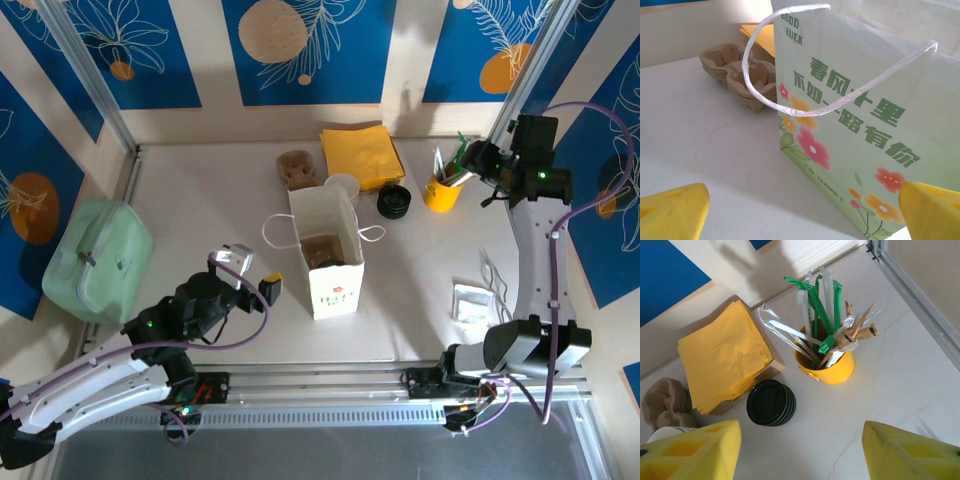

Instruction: Pack the takeout coffee

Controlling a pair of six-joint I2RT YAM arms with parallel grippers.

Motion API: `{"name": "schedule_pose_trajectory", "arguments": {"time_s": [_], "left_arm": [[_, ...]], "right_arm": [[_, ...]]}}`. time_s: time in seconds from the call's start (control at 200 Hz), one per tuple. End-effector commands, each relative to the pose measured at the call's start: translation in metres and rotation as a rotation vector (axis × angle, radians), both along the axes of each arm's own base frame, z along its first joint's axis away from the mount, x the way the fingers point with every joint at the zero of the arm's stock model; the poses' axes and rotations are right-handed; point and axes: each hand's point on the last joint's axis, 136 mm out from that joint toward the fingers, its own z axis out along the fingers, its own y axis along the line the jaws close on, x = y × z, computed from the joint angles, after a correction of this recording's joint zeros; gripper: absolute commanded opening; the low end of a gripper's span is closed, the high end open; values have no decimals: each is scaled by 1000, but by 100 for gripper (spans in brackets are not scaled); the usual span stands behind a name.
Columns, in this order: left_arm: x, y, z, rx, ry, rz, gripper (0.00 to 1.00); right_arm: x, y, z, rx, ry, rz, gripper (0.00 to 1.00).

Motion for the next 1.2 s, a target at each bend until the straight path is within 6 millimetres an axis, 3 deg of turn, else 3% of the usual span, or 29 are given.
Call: {"name": "schedule_pose_trajectory", "arguments": {"time_s": [0.0,0.245,0.465,0.65,1.196], "left_arm": [[-3,0,-1,-23,7,-6,97],[-3,-3,-2,-32,7,-15,97],[-3,-3,-12,-36,6,-12,97],[-2,-3,-16,-22,9,-11,97],[2,-11,-14,-17,10,-18,98]], "right_arm": [[16,-2,-14,45,0,8,62],[37,-18,-48,71,69,-22,47],[52,-29,-69,52,117,-41,42],[61,-38,-80,62,148,-46,39],[78,-30,-93,128,153,-8,32]]}}
